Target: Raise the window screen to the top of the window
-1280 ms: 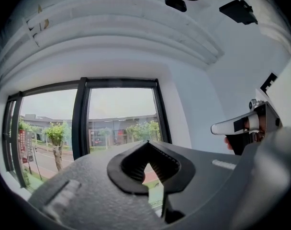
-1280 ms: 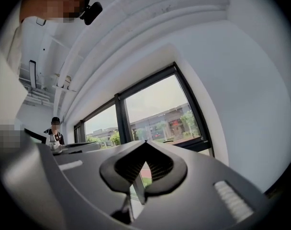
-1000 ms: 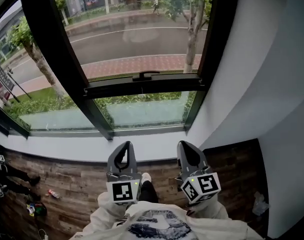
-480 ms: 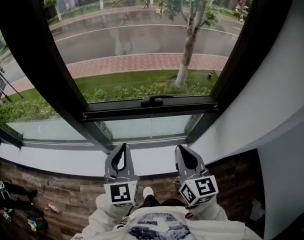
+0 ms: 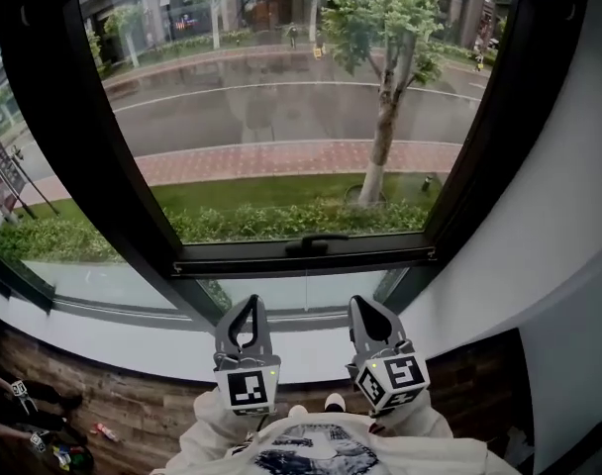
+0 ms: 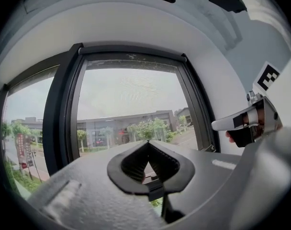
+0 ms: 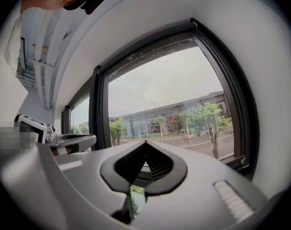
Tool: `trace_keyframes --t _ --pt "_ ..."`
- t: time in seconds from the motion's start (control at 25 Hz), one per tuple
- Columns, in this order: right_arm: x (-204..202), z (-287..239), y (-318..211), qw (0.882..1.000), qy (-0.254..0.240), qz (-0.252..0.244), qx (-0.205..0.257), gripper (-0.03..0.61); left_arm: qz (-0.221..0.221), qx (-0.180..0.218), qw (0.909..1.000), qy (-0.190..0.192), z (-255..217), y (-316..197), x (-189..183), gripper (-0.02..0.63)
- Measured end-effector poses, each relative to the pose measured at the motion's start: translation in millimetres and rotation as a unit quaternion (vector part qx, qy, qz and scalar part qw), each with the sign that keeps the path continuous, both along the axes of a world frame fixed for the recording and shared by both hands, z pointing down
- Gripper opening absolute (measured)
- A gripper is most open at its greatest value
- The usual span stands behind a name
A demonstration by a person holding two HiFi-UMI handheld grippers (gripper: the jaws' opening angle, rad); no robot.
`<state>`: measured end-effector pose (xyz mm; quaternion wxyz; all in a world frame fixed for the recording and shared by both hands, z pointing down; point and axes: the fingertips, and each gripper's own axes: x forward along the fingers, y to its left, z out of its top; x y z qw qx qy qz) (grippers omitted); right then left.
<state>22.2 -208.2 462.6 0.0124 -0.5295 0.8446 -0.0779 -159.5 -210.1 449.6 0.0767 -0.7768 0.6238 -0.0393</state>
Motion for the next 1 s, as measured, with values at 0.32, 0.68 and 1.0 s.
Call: trace_keyframes --t 0.32,0.68,1.0 --pt "18.1 -10.8 -27.9 1.000 -0.004 -0.001 0.000 0.006 -0.008 0.010 0.9999 0.000 -26.0 -28.6 8.6 0.005" --pt "28.7 8.3 -54.3 0.999 0.020 -0.004 -0.024 0.006 -0.013 -0.038 0.9985 -0.038 14.5 -56.3 14.7 0.005" --pt "30.4 56.3 -80.2 0.994 0.080 -0.030 -0.068 0.115 0.019 -0.128 0.9837 -0.125 89.3 -81.7 25.9 0.101"
